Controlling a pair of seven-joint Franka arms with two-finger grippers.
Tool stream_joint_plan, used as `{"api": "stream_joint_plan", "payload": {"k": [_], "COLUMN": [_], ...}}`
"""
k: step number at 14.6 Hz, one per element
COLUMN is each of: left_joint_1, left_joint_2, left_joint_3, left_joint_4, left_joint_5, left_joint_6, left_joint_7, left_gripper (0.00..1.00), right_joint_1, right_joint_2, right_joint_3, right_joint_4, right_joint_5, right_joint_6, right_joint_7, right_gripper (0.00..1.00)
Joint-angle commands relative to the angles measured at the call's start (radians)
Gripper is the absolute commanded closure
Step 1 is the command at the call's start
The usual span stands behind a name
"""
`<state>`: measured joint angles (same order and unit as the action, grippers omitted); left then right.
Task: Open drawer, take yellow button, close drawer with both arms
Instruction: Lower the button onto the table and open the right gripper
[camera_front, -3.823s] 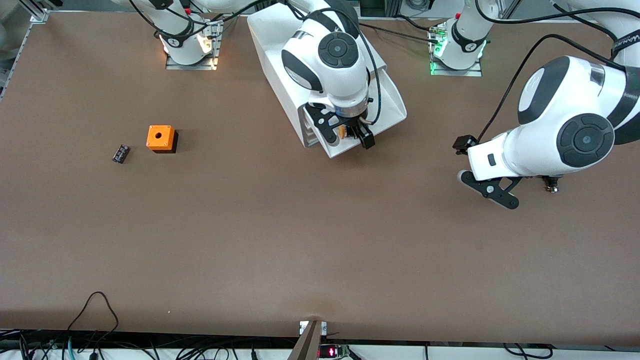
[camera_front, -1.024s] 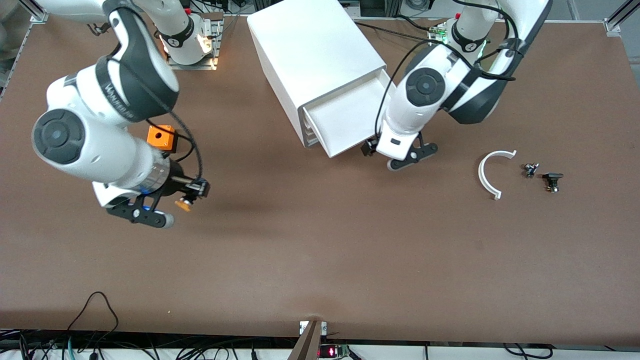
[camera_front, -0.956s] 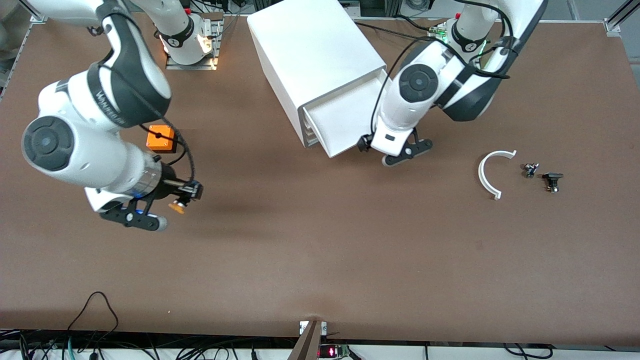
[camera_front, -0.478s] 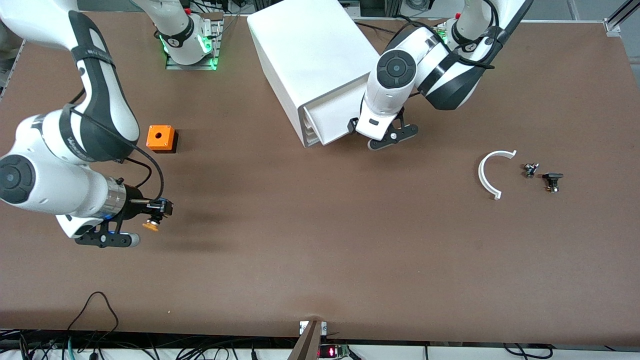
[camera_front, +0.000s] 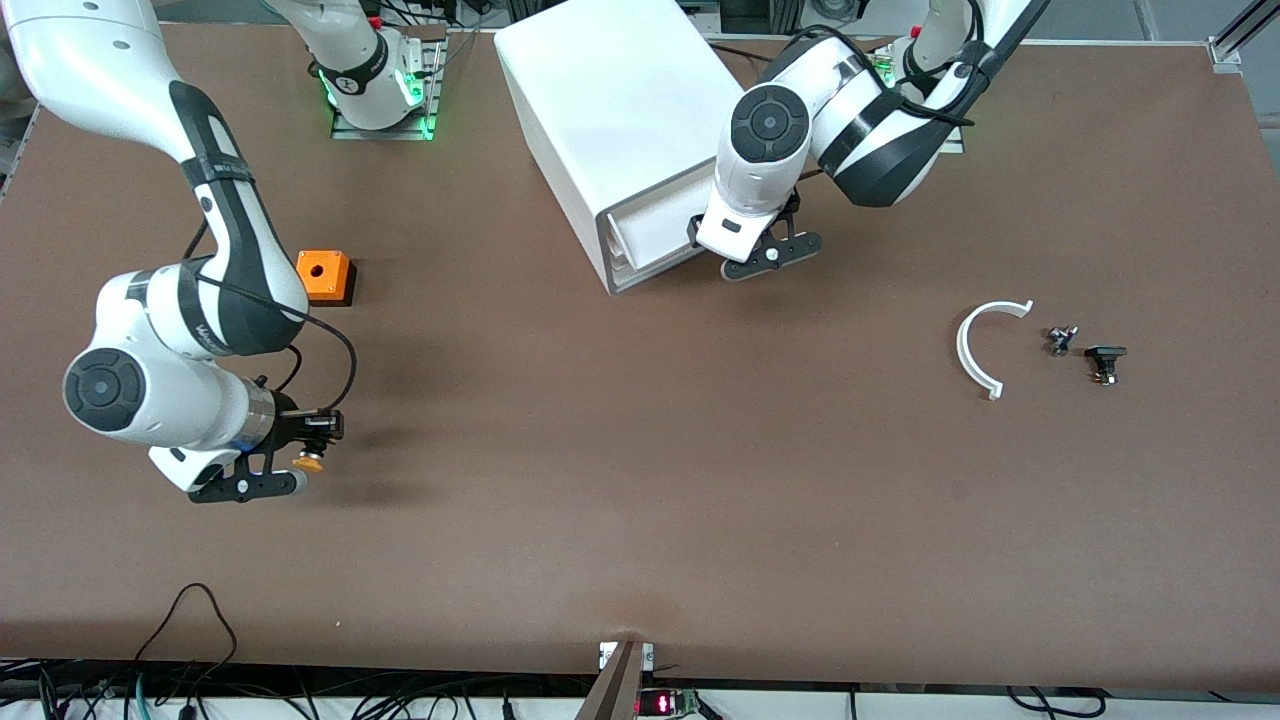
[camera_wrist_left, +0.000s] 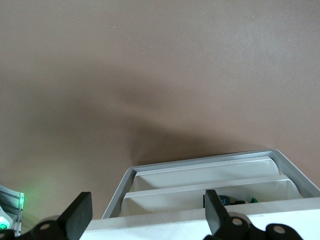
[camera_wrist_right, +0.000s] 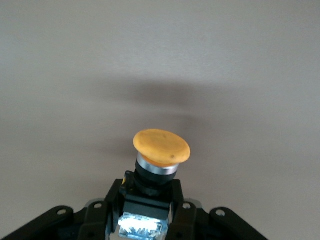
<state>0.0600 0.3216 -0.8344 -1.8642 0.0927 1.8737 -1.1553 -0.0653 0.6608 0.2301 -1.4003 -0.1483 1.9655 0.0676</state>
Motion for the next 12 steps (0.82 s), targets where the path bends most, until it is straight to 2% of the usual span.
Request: {"api": "stream_joint_plan", "payload": {"k": [1,5,12], "left_joint_1": [-0.003,0.001,0.0], "left_joint_2": [-0.013,-0.013,-0.01], "left_joint_3": [-0.02,-0.038,-0.071], "left_joint_4": [-0.024,-0.024,-0.038], "left_joint_5": [-0.048,-0.132,-0.168], "left_joint_6": [-0.018,-0.018,-0.021], "left_joint_7": [0.0,-0.001,-0.003], "left_gripper": [0.01,0.01,0.01], "right_joint_1": [-0.056,-0.1,-0.097], "right_joint_2": [0.013,0.062,0.135], "right_joint_3": [0.009,0.009,0.009], "right_joint_4": [-0.074,-0.108,-0.109], "right_joint_5": [-0.025,-0.027,-0.036], "right_joint_6": [0.093,0.187,0.272], "right_joint_7": [-0.064,-0.104,-0.112], "right_gripper": [1.0,1.0,1.0]}}
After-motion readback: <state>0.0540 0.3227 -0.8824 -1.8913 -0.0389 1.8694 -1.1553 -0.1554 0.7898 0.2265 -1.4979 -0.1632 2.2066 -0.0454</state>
